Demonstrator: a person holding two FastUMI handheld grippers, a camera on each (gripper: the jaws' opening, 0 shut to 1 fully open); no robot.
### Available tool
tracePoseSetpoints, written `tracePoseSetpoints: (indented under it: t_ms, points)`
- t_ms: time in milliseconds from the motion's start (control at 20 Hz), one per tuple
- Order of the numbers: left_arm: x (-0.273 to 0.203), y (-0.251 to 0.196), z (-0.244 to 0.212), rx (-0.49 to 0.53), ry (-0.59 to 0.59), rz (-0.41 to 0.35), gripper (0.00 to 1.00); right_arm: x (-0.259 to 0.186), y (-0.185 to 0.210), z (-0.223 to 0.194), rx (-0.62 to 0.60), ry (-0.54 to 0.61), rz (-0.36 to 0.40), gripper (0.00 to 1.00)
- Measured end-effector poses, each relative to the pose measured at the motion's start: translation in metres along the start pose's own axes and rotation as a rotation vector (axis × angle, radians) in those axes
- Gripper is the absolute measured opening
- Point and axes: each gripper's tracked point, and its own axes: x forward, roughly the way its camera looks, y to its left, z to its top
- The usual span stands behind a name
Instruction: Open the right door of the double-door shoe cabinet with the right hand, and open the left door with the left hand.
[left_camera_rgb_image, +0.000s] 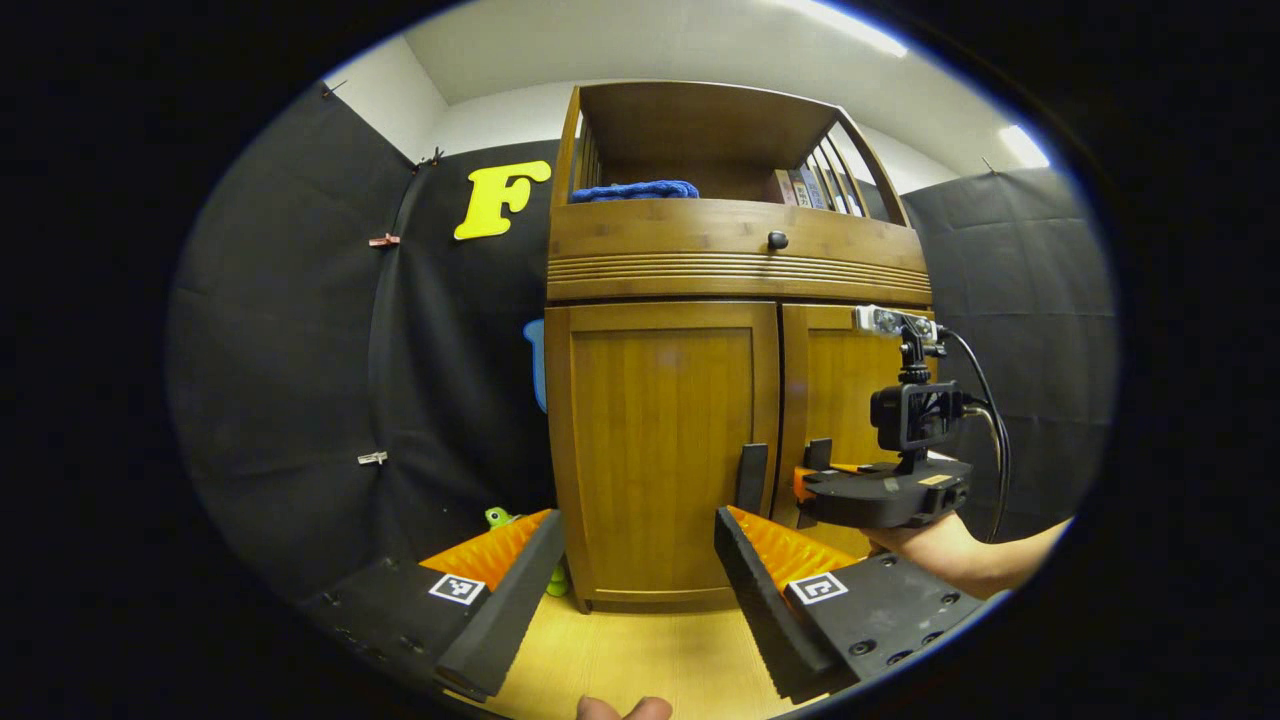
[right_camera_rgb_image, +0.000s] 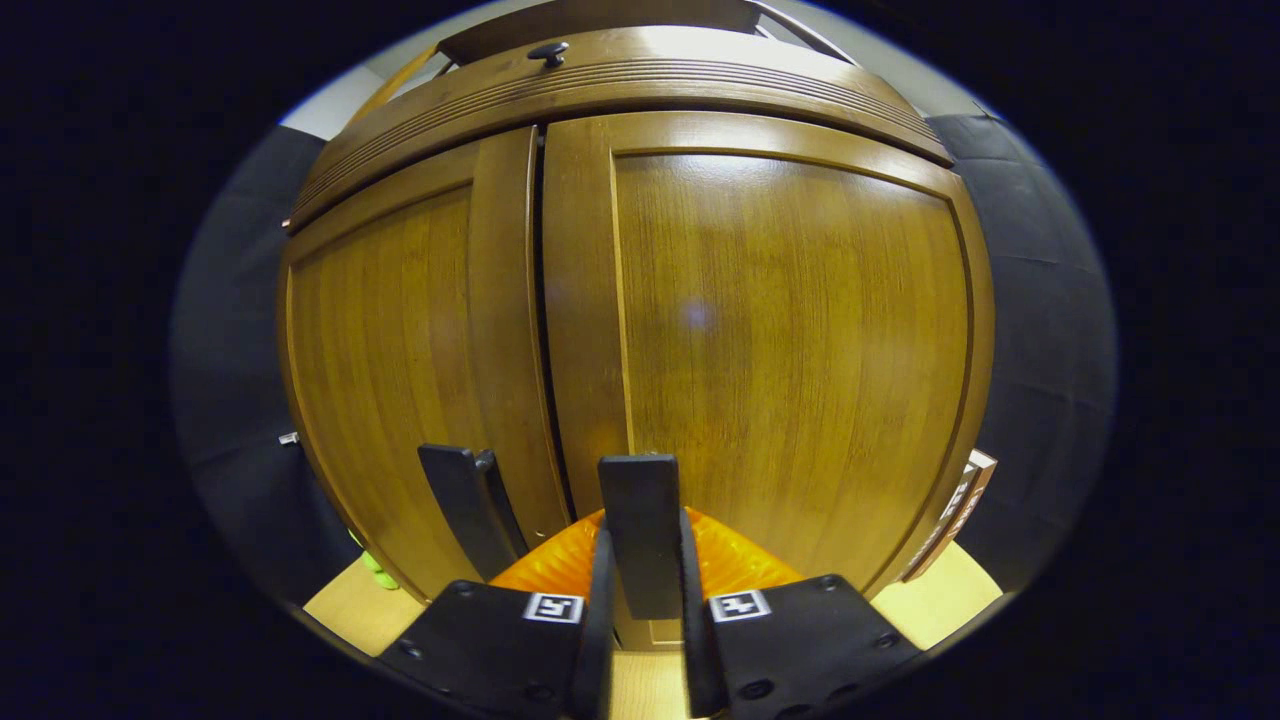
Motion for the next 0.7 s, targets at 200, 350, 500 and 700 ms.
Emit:
tracePoseSetpoints:
  t_ms: [200, 350, 500, 700]
  points:
    - [-0.003, -0.002, 0.005, -0.001, -0.01, -0.004, 0.95, -0.02, 0.0, -0.002, 0.023, 0.013, 0.049, 0.3]
    - [-0.009, -0.009, 0.009, -0.004, -0.015, -0.01, 0.92, -0.043, -0.006, -0.003, 0.049, -0.002, 0.07, 0.3]
    - [-0.016, -0.017, 0.012, -0.007, -0.019, -0.015, 0.95, -0.069, -0.015, -0.005, 0.068, -0.006, 0.095, 0.3]
    - [-0.026, -0.028, 0.017, -0.012, -0.024, -0.007, 0.92, -0.106, -0.032, -0.008, 0.099, -0.008, 0.152, 0.3]
